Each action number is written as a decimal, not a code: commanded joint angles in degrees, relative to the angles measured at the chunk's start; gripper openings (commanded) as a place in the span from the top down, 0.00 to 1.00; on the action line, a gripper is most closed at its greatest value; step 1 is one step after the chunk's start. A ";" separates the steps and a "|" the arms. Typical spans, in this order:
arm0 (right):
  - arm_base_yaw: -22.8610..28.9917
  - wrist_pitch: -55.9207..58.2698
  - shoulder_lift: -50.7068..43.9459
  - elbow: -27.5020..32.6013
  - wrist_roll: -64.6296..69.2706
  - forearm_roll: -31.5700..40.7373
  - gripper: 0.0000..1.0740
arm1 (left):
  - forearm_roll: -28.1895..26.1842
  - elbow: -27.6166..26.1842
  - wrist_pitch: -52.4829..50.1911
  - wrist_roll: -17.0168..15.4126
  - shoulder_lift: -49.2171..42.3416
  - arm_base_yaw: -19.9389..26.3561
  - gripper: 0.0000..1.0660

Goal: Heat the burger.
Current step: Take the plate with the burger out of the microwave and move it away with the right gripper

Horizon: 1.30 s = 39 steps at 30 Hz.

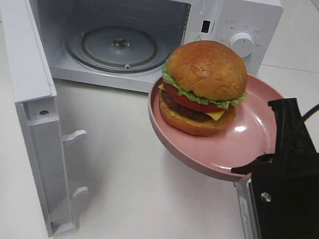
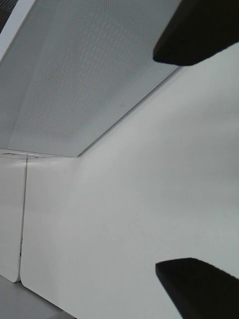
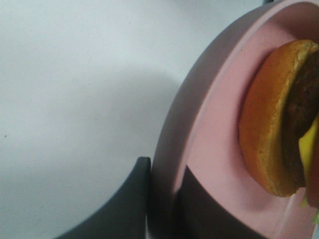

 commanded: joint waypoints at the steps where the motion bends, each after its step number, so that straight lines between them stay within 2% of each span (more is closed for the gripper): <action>1: -0.29 -0.74 -3.61 0.57 0.11 -0.86 1.00 | 0.00 -0.06 -0.17 -0.11 -0.80 0.23 0.08; 7: -0.29 7.28 -11.00 2.58 6.13 -3.78 1.00 | 0.00 -0.06 -0.17 -0.11 -0.80 0.23 0.08; 15: -0.29 17.07 -18.16 5.84 18.11 -11.86 1.00 | 0.00 -0.06 -0.17 -0.11 -0.80 0.23 0.08; 24: -0.29 23.09 -18.22 6.93 32.95 -18.05 1.00 | 0.00 -0.06 -0.17 -0.11 -0.80 0.23 0.08; 26: -0.29 25.10 -18.22 6.93 40.22 -21.43 1.00 | 0.00 -0.06 -0.17 -0.11 -0.80 0.23 0.08; 32: -0.29 28.19 -17.70 6.93 49.50 -27.27 1.00 | 0.00 -0.06 -0.17 -0.11 -0.80 0.23 0.08; 39: -0.29 30.42 -10.89 6.07 63.54 -30.31 1.00 | 0.00 -0.06 -0.17 -0.11 -0.80 0.23 0.08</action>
